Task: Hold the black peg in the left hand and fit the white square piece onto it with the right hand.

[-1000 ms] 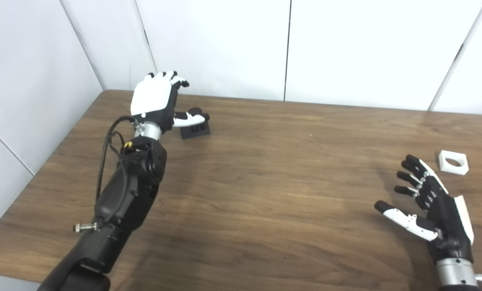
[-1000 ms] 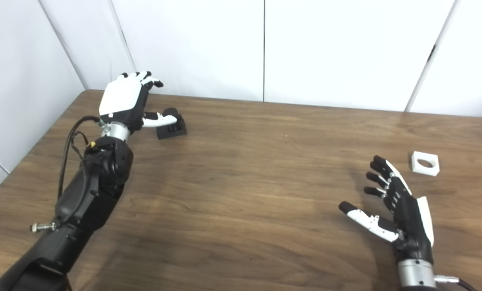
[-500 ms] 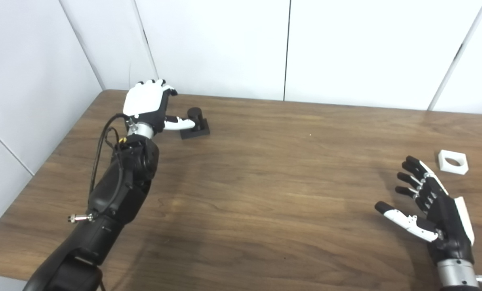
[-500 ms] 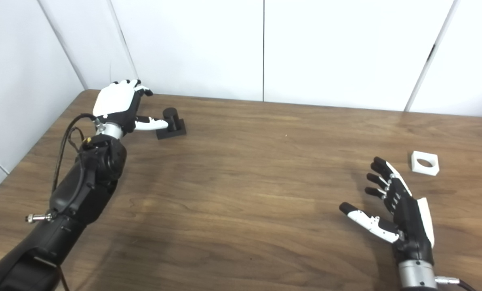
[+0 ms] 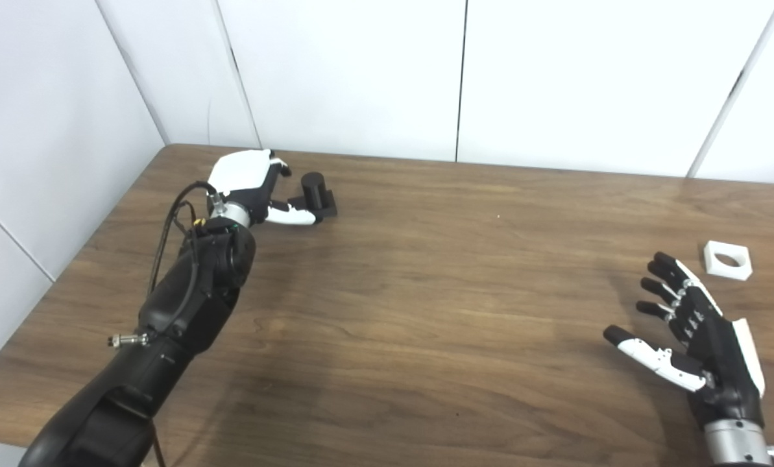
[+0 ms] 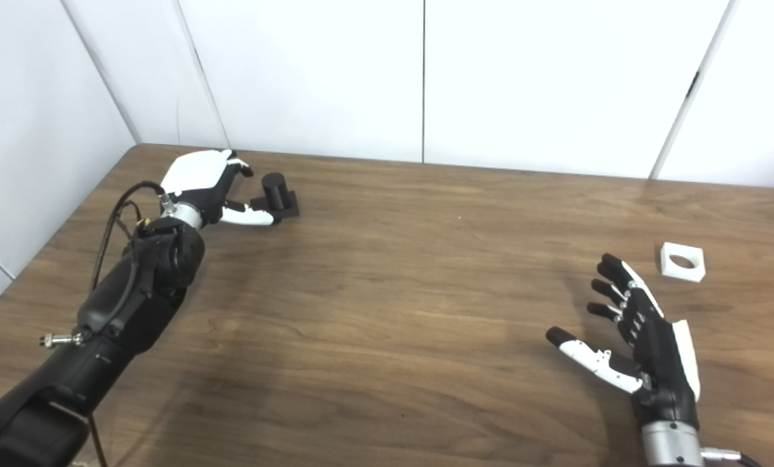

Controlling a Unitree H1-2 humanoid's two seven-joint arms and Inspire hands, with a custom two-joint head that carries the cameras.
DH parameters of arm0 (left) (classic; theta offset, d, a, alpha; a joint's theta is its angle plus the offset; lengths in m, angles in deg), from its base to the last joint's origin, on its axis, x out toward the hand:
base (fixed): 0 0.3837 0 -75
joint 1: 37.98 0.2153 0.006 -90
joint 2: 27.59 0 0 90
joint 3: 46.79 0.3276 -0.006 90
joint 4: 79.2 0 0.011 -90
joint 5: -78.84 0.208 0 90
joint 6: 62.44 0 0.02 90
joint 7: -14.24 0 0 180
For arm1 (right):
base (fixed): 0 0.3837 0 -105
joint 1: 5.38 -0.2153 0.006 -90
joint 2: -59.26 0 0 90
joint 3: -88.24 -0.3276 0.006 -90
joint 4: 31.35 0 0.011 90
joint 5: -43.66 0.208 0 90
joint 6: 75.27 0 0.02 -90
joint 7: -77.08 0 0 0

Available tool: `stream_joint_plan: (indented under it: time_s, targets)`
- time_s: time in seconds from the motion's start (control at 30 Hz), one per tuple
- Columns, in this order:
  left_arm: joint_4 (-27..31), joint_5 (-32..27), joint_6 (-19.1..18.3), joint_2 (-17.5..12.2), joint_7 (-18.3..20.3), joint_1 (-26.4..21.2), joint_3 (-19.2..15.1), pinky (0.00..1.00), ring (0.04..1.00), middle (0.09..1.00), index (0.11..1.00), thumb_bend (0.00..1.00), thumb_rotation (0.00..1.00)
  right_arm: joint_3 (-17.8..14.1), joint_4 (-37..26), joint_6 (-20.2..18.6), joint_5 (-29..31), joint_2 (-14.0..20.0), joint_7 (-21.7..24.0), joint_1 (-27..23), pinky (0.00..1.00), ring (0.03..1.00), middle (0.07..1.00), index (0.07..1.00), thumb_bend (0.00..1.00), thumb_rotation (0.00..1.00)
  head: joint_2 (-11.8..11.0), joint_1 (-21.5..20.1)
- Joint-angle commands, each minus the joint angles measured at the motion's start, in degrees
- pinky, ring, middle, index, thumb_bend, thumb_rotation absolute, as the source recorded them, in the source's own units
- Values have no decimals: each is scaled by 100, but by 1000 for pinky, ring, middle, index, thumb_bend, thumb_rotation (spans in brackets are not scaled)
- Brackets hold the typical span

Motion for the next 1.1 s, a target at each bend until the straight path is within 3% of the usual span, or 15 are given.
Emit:
stream_joint_plan:
  time_s: [0.0,0.33,0.77,1.07]
  targets:
    - [-6,-38,113,-209,-97,-311,-27,975,991,969,790,973,553,-18,-234,88,39,23,20,-96,727,839,880,876,698,207,9,3]
    - [-300,-71,258,-169,-247,-308,113,943,986,971,792,955,531,-43,-195,147,89,15,8,-82,737,841,880,873,703,211,0,-9]
    - [-698,-166,377,23,-691,-302,296,981,978,966,775,885,493,-66,-156,257,65,31,-9,-57,722,823,875,868,710,237,-21,-46]
    - [-1218,-96,448,12,-774,-455,630,990,981,959,779,835,476,-39,-159,265,-23,9,-36,-34,717,826,877,873,685,222,-30,-96]
